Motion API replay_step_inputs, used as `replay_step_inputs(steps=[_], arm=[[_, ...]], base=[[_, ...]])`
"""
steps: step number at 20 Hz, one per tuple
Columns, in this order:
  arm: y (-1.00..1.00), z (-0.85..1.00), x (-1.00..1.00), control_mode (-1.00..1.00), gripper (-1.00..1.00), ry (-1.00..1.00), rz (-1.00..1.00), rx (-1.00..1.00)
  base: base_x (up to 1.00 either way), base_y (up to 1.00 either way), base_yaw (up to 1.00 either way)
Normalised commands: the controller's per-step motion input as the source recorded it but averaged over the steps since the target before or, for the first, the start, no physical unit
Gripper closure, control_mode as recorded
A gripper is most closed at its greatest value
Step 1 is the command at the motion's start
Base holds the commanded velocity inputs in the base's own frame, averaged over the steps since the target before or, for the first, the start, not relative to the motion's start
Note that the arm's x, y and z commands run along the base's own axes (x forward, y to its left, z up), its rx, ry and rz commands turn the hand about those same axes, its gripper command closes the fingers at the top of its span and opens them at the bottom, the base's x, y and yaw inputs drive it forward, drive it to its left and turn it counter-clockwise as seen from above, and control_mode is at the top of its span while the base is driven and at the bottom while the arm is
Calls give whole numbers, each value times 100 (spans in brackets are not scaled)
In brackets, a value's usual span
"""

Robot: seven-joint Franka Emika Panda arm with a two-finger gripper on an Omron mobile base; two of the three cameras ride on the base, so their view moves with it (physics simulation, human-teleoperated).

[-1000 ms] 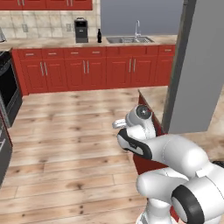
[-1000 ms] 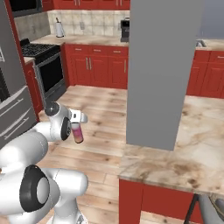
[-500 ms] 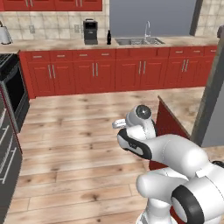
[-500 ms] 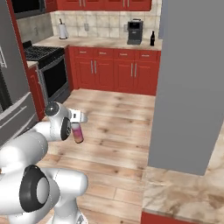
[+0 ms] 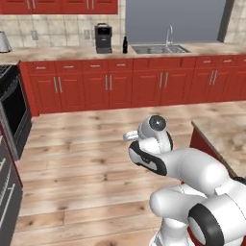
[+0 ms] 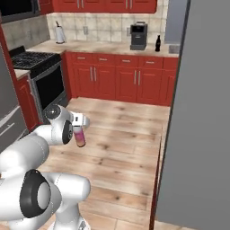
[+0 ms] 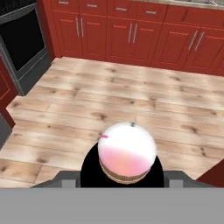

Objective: Place the large bottle from the dining counter next to the other large bottle outside the sink, and place the small bottle from the dining counter next to the other small bottle inside the sink.

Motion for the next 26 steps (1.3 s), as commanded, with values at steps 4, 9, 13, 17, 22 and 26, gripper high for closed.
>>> replay_step_inputs(steps=[4,9,13,17,22,26], arm=[[0,0,0,100,100,0,0,0],[0,0,0,100,100,0,0,0],[0,0,0,100,100,0,0,0],[0,0,0,100,100,0,0,0],[0,0,0,100,100,0,0,0],[0,0,0,100,100,0,0,0]], base=[[90,18,0],[85,10,0],[85,1,0],[87,0,0],[89,0,0],[87,0,0]])
